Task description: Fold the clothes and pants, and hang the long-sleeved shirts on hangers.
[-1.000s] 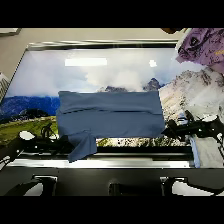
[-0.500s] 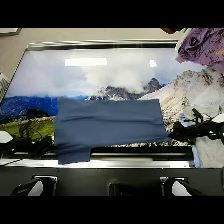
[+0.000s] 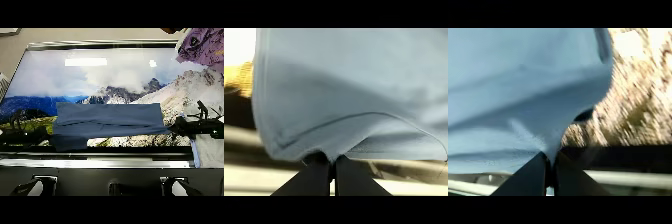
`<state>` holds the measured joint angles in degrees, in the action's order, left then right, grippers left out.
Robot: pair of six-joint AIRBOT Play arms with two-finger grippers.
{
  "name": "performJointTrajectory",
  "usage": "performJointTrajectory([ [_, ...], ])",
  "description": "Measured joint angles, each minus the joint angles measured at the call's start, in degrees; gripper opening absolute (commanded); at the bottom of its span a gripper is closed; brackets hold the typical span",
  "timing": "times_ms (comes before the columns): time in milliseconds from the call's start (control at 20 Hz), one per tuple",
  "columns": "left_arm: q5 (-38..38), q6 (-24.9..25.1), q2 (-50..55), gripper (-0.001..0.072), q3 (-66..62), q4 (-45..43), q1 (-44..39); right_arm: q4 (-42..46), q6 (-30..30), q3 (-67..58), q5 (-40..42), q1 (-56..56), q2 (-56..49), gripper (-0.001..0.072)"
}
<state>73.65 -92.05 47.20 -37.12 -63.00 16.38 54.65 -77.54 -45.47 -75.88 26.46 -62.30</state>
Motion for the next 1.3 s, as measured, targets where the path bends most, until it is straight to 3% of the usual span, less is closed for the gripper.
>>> performJointTrajectory([
  [300,-4.74,3.5,17.25,0.0014,-11.39,1.27,-1.46,-2.86,4.33,-4.96,6.86,-3.3,-7.72,0.0029],
  [550,-5.7,4.98,31.87,0.0014,-23.67,1.57,-2.82,1.7,2.32,-13.27,13.44,-10.34,-16.65,0.0029],
  [900,-4.59,5.53,47.3,0.0017,-38.49,1.49,-5.22,4.0,-0.61,-22.84,15.74,-14.34,-27.15,0.0031],
  [950,-4.39,5.53,48.96,0.0038,-39.95,1.49,-5.6,4.09,-0.98,-23.28,15.76,-14.53,-28.13,0.008],
  [1000,-4.15,5.53,50.34,0.0142,-41.22,1.46,-5.9,4.26,-1.18,-23.56,15.85,-14.67,-28.89,0.0211],
  [1050,-4.17,5.53,51.3,0.0314,-42.16,1.38,-6.12,4.33,-1.66,-23.8,15.93,-14.71,-29.44,0.0355],
  [1100,-4.17,5.49,52.04,0.0461,-43.04,1.38,-6.29,4.48,-2.54,-24.11,15.82,-14.64,-29.75,0.0392],
  [1150,-3.93,5.05,52.5,0.0528,-43.8,1.38,-6.4,4.37,-3.52,-24.59,15.1,-14.36,-29.9,0.0454],
  [1300,-2.25,4.57,53.16,0.054,-46.9,1.44,-6.51,2.58,-4.68,-27.32,11.74,-11.45,-29.73,0.0499],
])
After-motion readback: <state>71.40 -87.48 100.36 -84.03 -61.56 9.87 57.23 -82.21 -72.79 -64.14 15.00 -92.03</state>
